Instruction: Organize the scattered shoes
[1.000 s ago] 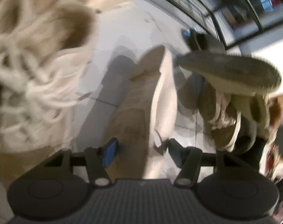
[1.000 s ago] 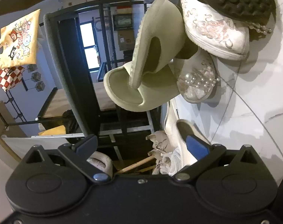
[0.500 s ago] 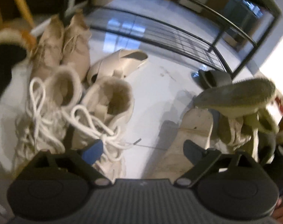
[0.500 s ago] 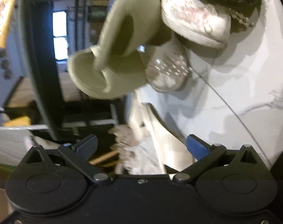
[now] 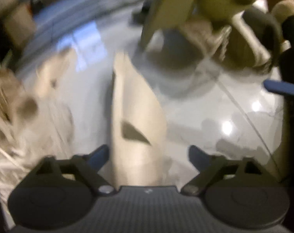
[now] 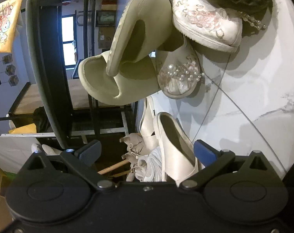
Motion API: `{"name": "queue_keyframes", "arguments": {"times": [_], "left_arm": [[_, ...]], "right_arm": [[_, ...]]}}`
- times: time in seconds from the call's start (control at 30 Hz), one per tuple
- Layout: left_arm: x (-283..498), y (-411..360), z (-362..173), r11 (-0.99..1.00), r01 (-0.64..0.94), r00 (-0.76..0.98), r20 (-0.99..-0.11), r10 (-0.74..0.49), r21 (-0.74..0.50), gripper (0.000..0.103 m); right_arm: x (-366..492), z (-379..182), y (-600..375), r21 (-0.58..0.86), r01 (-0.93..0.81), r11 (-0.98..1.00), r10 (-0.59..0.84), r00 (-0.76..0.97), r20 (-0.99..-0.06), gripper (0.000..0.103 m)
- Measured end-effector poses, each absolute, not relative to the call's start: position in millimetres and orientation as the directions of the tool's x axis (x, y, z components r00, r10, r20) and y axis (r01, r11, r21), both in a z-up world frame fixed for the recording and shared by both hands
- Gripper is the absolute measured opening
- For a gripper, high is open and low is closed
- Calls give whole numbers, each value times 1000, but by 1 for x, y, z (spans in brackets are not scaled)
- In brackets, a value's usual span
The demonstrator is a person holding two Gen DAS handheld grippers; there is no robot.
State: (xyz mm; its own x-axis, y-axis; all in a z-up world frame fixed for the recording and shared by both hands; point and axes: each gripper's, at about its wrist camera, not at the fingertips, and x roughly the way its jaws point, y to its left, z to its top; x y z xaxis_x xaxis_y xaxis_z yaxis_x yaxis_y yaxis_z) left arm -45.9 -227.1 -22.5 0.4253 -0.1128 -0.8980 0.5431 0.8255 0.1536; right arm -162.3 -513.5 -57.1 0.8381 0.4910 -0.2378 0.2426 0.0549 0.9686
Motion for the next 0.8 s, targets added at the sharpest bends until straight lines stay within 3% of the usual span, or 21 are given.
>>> {"name": "queue_keyframes", "arguments": {"times": [0.17,0.27,0.33,0.43,0.67,0.8], "left_arm": [[-38,-205,-14,850,525,374,-905,-202,28,56],[-32,-189,-10,870,460,284,-899,-333,-176,56],[-28,-181,-7,799,409,176,-821,-543,-441,56],[-28,-186,-9,725,346,93,-747,-658,-595,56],[-30,-158,-36,761,119,63,-760,-647,-638,59],[-30,-140,-27,824,67,113,-816,-566,-562,80]], "right_arm": [[-162,-58,-517,971,234,38,485,846,-223,103],[-160,-58,-517,972,231,37,489,845,-219,103],[-160,-58,-517,972,231,37,489,844,-219,103],[-160,-58,-516,972,233,37,486,846,-221,103],[-159,-56,-512,968,246,47,481,844,-238,103],[-156,-55,-511,965,256,53,484,839,-249,103]]}}
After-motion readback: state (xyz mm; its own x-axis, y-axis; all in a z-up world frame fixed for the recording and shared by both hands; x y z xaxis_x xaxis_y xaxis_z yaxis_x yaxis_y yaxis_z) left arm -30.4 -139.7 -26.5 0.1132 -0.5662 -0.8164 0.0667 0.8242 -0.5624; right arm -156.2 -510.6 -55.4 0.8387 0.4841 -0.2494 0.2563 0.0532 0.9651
